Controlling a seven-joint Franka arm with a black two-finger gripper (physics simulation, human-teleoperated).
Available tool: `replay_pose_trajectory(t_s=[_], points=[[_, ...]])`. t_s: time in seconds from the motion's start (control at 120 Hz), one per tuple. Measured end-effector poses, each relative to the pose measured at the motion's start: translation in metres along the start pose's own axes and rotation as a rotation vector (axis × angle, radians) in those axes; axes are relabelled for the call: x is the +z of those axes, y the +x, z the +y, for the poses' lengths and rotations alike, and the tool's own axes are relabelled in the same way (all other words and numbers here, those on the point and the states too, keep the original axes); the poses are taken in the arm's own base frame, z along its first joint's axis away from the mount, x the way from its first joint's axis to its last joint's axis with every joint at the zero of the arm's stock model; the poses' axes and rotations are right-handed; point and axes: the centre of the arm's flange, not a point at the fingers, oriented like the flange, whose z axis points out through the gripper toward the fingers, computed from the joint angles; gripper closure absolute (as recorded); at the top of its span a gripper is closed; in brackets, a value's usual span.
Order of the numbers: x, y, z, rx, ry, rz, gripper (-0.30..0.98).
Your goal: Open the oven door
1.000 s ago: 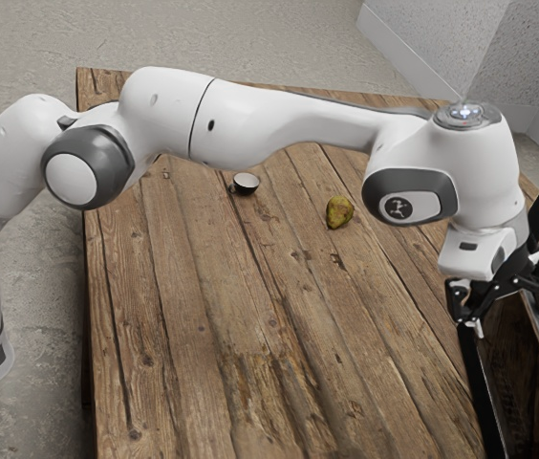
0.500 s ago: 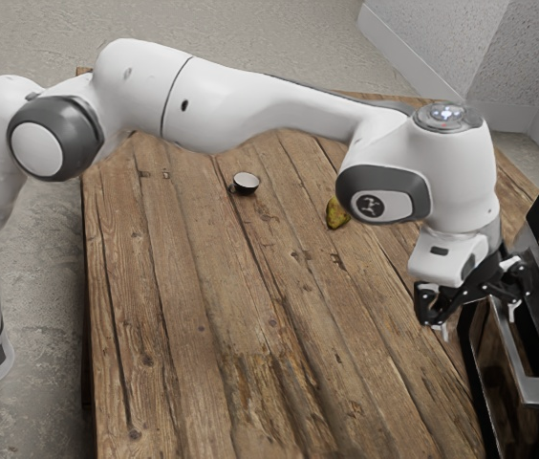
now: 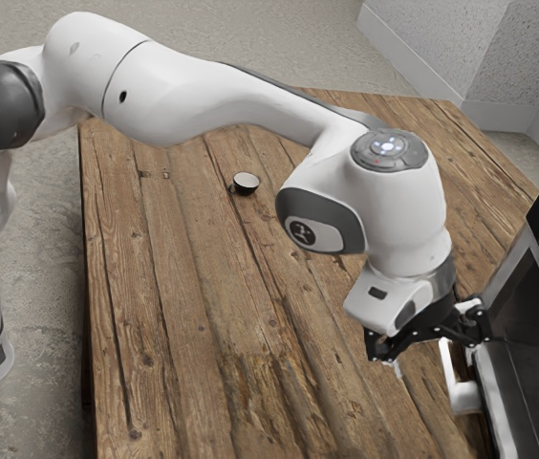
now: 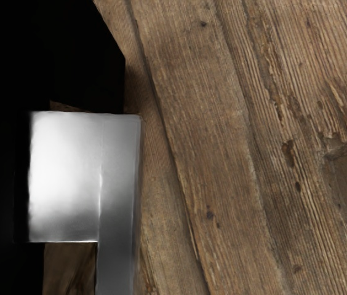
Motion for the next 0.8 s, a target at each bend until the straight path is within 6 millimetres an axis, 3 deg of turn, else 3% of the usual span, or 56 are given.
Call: replay_pose_trajectory(t_s=[0.125, 0.2, 0.267, 0.325, 0.392, 0.508, 0.6, 0.658, 0.733, 0.8], points=[[-0.040, 0.023, 0.009, 0.005, 0.019, 0.032, 0.02], [-0.089, 0.034, 0.015, -0.012, 0.040, 0.071, 0.01], [-0.133, 0.024, 0.009, -0.064, 0.060, 0.101, 0.01], [-0.158, -0.004, -0.005, -0.151, 0.052, 0.125, 0.00], [-0.177, -0.058, -0.023, -0.297, 0.027, 0.110, 0.00], [-0.187, -0.166, -0.034, -0.627, -0.064, -0.011, 0.00], [-0.184, -0.231, -0.026, -0.866, -0.158, -0.101, 0.00], [-0.186, -0.253, -0.020, -0.977, -0.195, -0.144, 0.00], [-0.186, -0.264, -0.013, -1.076, -0.232, -0.190, 0.00], [-0.215, -0.265, -0.014, -1.138, -0.195, -0.211, 0.00]])
